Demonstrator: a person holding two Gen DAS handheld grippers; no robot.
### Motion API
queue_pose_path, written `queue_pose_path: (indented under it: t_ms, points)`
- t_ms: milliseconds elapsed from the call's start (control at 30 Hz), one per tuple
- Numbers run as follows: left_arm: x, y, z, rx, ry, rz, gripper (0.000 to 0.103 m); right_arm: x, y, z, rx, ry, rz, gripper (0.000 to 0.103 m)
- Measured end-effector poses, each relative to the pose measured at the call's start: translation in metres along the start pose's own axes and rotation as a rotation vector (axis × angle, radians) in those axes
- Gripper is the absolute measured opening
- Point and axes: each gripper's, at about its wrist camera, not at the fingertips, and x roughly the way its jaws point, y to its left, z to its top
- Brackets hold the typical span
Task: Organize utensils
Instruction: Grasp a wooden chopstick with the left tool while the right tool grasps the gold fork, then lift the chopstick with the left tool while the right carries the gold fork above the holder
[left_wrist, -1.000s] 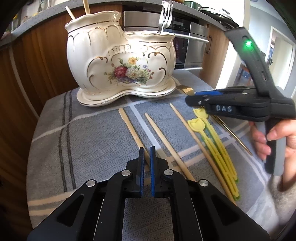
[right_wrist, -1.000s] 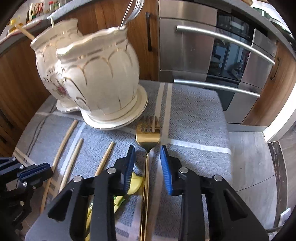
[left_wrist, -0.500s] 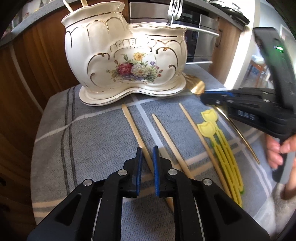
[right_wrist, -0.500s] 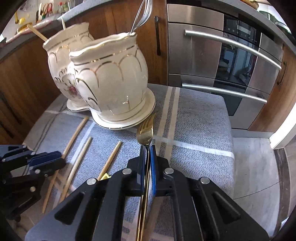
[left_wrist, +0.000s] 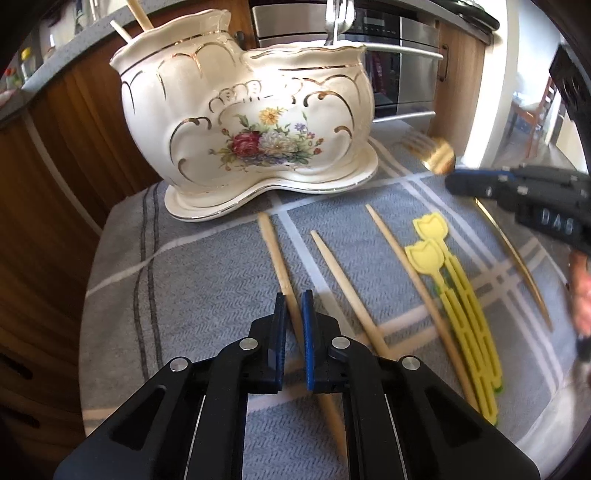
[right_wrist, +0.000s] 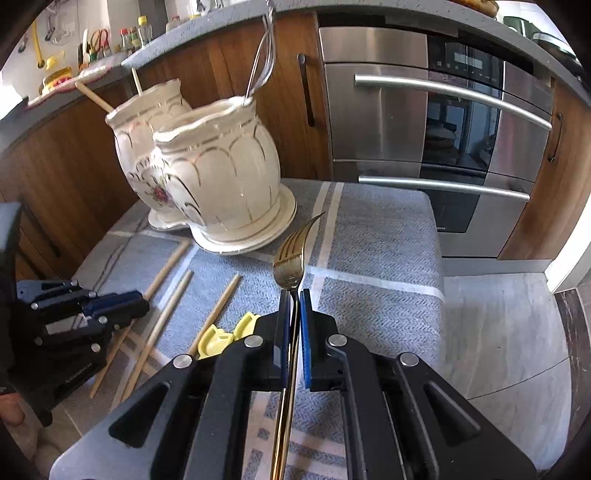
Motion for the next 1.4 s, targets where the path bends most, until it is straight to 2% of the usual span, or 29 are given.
queue_pose_path:
  t_ms: [167,300,467,600,900,1100,1267,1400]
  points:
    - [-0.011,0.002,-0.009,0.004,-0.037,-0.01,0.007,-0.017,0.003,0.0,-0.007,-0.075,0.026,0.005]
    - [-0.031,0.005,-0.01,-0.004,-0.118,-0.024,0.007,-0.038,0.012,0.001,-0.051,-0.172,0.033,0.005]
    - [-0.057,0.009,-0.012,0.005,-0.234,-0.042,0.007,-0.056,0.018,0.004,-0.084,-0.246,0.037,0.005]
    - [-0.073,0.009,-0.011,0.002,-0.316,-0.057,0.007,-0.072,0.033,0.0,-0.153,-0.315,-0.006,0.005]
    - [-0.092,0.019,-0.015,-0.008,-0.415,-0.092,0.007,-0.093,0.049,-0.005,-0.218,-0.414,-0.038,0.005]
    - [-0.096,0.024,-0.017,-0.022,-0.448,-0.108,0.006,-0.099,0.052,-0.004,-0.229,-0.454,-0.049,0.005]
    - [-0.107,0.03,-0.018,-0.038,-0.512,-0.118,0.007,-0.11,0.055,-0.001,-0.223,-0.508,-0.056,0.005]
    - [-0.121,0.037,-0.019,-0.047,-0.598,-0.121,0.007,-0.124,0.056,0.011,-0.203,-0.552,-0.074,0.005]
